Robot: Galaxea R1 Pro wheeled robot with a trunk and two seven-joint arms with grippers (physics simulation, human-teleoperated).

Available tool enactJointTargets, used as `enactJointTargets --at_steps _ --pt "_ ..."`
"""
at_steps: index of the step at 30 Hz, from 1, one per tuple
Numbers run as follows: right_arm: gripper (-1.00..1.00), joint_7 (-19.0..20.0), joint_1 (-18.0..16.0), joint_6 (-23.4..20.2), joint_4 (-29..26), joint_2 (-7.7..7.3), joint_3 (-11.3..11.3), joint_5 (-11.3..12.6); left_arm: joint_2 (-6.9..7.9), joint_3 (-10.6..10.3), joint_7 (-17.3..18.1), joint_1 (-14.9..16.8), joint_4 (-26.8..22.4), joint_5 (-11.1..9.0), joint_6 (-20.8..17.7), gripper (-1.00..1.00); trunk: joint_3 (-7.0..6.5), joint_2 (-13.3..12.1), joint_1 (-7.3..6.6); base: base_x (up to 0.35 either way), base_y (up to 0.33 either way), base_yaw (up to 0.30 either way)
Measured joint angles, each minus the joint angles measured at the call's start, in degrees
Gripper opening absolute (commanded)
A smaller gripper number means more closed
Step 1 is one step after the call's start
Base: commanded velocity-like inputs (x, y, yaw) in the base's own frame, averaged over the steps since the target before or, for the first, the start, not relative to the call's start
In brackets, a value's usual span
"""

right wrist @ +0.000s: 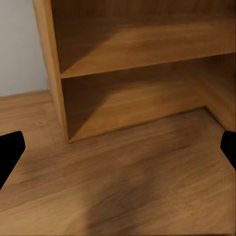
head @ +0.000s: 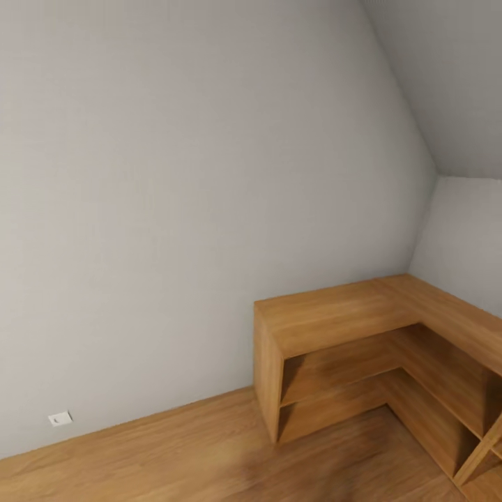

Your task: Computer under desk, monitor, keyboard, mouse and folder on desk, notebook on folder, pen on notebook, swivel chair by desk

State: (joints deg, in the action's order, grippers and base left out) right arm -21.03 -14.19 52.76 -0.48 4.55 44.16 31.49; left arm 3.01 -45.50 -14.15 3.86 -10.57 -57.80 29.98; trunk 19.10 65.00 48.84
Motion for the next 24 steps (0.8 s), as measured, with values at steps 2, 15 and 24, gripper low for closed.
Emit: enactJointTargets --at_steps 2,15,24 --pt "1.0 0.0 0.0 0.0 0.0 0.0 0.0 0.0 0.0 0.01 0.0 0.0 0.0 -0.03 0.0 1.0 0.0 0.0 0.0 0.048 0.0 -0.265" --pt "1.0 0.0 0.0 -0.02 0.09 0.1 0.02 0.0 0.03 0.11 -0.08 0.0 0.0 -0.17 0.07 1.0 0.0 0.0 -0.02 0.192 0.0 -0.266" --pt "1.0 0.0 0.0 -0.09 0.12 0.25 0.05 0.06 0.23 0.19 -0.2 0.0 0.0 -0.24 0.08 1.0 0.0 0.0 0.0 0.199 0.0 -0.267"
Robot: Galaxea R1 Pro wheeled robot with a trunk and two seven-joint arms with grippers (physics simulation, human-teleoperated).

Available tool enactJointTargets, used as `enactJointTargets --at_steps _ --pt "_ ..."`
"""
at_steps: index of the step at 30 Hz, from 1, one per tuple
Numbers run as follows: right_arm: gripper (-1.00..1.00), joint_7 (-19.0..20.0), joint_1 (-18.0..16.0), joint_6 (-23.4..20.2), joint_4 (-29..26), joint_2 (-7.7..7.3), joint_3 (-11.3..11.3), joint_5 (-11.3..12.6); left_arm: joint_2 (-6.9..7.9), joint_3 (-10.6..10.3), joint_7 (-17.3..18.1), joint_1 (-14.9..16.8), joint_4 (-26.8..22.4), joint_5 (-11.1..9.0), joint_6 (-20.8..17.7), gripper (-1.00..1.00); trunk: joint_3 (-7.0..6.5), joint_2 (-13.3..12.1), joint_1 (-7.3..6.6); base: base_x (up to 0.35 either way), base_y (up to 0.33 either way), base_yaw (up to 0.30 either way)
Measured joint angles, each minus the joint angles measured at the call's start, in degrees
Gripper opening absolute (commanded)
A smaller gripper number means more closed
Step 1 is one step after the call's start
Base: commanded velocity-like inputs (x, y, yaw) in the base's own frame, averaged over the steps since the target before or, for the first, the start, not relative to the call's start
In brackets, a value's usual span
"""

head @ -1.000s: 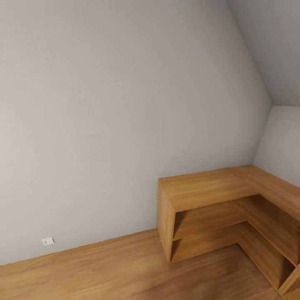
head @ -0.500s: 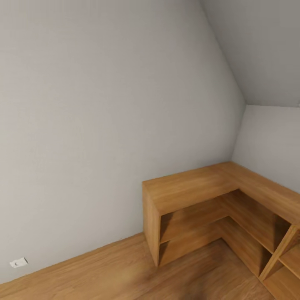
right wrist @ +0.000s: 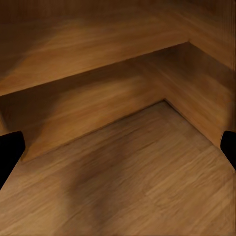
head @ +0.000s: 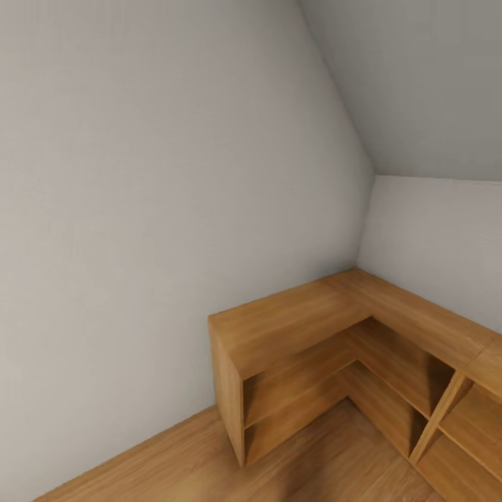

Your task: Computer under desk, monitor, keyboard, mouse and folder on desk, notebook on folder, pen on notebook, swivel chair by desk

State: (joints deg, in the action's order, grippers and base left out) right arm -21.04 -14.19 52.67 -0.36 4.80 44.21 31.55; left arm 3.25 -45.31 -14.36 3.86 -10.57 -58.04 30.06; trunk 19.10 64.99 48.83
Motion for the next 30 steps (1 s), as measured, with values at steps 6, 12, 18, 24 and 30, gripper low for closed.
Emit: enactJointTargets --at_steps 6,12,18,24,30 --pt "1.0 -0.01 0.0 -0.06 0.02 0.07 0.03 0.02 0.03 0.01 -0.05 0.0 0.1 -0.09 0.01 1.0 0.0 0.0 0.01 0.033 0.0 -0.267" --pt "1.0 0.01 0.0 -1.67 -0.05 0.1 0.04 0.1 0.04 0.03 -0.06 0.0 0.94 -0.19 0.02 1.0 0.05 0.0 0.01 0.005 0.0 -0.267" --pt "1.0 0.02 0.0 -2.6 -0.07 0.1 -0.02 0.11 0.02 -0.04 -0.06 0.0 2.2 -0.17 0.13 1.0 0.16 0.0 0.01 0.001 0.0 -0.266" --pt "1.0 0.02 0.0 -2.88 0.2 0.06 -0.12 0.09 -0.11 -0.1 0.14 -0.06 4.13 -0.12 1.71 1.0 0.3 0.0 0.01 0.0 0.0 -0.264" --pt "1.0 0.06 0.35 -2.92 1.2 -0.2 -0.17 0.1 -0.3 -0.17 0.36 -0.07 6.67 -0.11 6.03 1.0 0.44 0.0 0.01 0.0 0.0 -0.263"
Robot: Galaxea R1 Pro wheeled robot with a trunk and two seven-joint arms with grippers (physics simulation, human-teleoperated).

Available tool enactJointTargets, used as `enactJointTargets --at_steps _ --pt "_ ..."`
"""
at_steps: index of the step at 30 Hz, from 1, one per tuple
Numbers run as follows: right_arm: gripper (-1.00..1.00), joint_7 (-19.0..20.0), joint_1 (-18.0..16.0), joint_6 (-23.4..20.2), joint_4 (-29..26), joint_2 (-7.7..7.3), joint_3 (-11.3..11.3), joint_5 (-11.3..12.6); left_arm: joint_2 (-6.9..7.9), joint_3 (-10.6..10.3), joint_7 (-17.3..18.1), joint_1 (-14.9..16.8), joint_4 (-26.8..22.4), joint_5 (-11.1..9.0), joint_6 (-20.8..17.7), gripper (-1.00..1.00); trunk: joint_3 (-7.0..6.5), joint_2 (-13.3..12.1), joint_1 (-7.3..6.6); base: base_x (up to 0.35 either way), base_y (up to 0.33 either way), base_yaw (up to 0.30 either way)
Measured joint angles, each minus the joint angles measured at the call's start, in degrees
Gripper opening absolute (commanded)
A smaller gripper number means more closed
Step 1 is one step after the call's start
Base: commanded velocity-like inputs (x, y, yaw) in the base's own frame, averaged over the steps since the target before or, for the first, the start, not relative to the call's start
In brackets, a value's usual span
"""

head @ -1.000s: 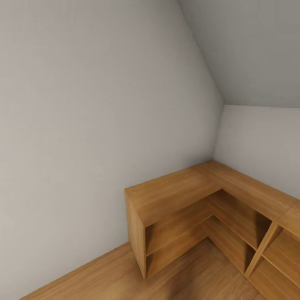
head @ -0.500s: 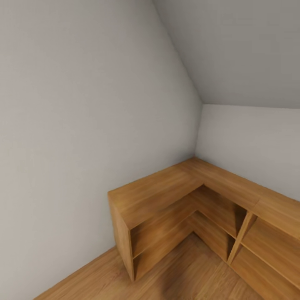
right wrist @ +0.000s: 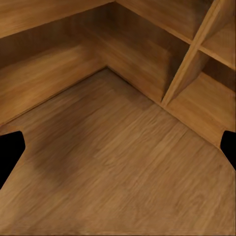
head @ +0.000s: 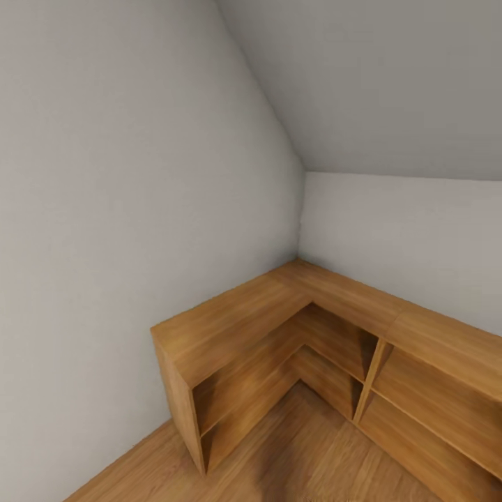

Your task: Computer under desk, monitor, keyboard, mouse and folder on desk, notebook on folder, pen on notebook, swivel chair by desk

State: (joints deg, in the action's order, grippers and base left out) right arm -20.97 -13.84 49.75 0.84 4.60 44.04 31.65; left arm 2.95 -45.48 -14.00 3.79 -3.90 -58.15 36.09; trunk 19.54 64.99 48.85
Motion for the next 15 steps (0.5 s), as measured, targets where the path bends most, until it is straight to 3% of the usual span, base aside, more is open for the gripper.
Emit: enactJointTargets --at_steps 5,9,15 --pt "1.0 0.01 2.53 0.45 0.29 -0.19 -0.03 -0.1 -0.04 -0.06 0.67 0.0 1.4 0.0 3.83 1.0 0.12 0.0 0.0 0.0 0.0 -0.263" --pt "1.0 0.01 5.94 1.96 0.4 -0.31 0.01 -0.24 -0.07 -0.08 2.2 -0.2 2.0 -0.01 10.33 1.0 0.18 0.0 0.0 0.0 0.0 -0.263" --pt "1.0 0.0 7.99 6.36 0.43 -0.27 0.09 -0.35 -0.14 -0.09 4.19 -0.92 2.13 -0.04 13.28 1.0 0.2 0.0 0.0 0.0 0.0 -0.263"
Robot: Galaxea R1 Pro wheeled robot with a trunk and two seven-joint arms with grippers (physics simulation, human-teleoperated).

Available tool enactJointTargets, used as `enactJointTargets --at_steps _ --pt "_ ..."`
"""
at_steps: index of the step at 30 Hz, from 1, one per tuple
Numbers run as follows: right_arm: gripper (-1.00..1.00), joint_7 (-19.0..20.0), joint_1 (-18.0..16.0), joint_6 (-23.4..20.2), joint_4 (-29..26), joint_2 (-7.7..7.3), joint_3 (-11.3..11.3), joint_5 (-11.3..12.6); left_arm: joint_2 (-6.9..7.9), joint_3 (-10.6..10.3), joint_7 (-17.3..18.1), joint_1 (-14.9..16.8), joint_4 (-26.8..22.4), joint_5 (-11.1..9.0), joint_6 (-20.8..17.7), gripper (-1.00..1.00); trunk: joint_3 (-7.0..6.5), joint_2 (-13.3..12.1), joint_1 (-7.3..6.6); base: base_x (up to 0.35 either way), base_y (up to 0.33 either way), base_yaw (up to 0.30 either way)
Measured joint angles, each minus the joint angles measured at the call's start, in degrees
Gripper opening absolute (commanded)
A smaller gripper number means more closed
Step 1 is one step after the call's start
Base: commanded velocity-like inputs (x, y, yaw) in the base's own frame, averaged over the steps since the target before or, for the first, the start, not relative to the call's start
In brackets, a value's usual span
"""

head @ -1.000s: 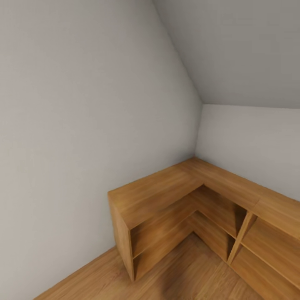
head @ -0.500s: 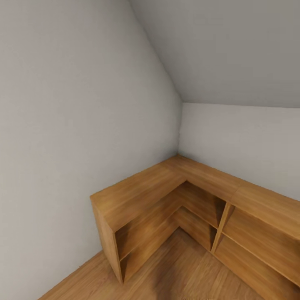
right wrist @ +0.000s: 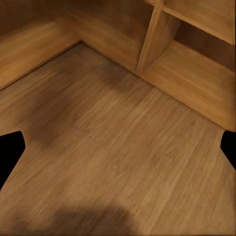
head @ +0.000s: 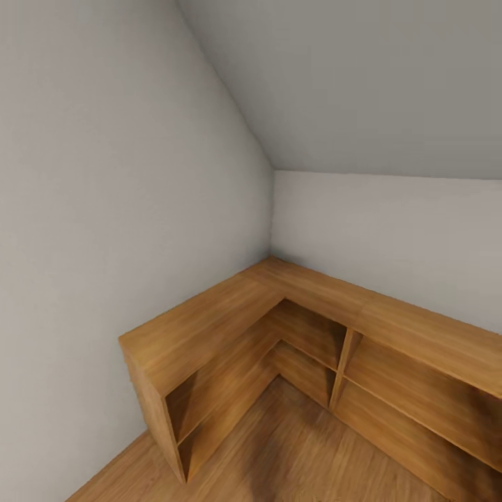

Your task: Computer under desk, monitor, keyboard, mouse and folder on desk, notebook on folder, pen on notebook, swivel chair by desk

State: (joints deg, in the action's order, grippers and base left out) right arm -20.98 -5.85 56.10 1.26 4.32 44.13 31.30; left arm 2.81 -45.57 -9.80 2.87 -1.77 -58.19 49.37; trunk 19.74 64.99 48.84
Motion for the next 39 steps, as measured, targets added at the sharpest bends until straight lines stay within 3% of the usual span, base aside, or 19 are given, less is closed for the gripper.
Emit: enactJointTargets --at_steps 7,24,39 --pt "1.0 -0.01 0.92 3.75 0.01 0.02 0.03 -0.04 0.02 0.01 1.27 -0.25 0.04 -0.01 0.78 1.0 0.01 0.0 0.0 0.0 0.0 -0.263" --pt "1.0 -0.01 1.17 3.74 0.01 0.11 0.11 -0.05 -0.37 -0.01 1.59 -0.31 0.06 0.0 0.44 1.0 0.01 0.0 -0.01 0.031 0.216 -0.263" --pt "1.0 0.07 1.17 3.76 0.01 0.11 0.12 -0.05 -0.59 -0.01 1.57 -0.32 0.05 -0.03 0.32 1.0 0.01 0.0 -0.01 0.03 0.023 -0.267"
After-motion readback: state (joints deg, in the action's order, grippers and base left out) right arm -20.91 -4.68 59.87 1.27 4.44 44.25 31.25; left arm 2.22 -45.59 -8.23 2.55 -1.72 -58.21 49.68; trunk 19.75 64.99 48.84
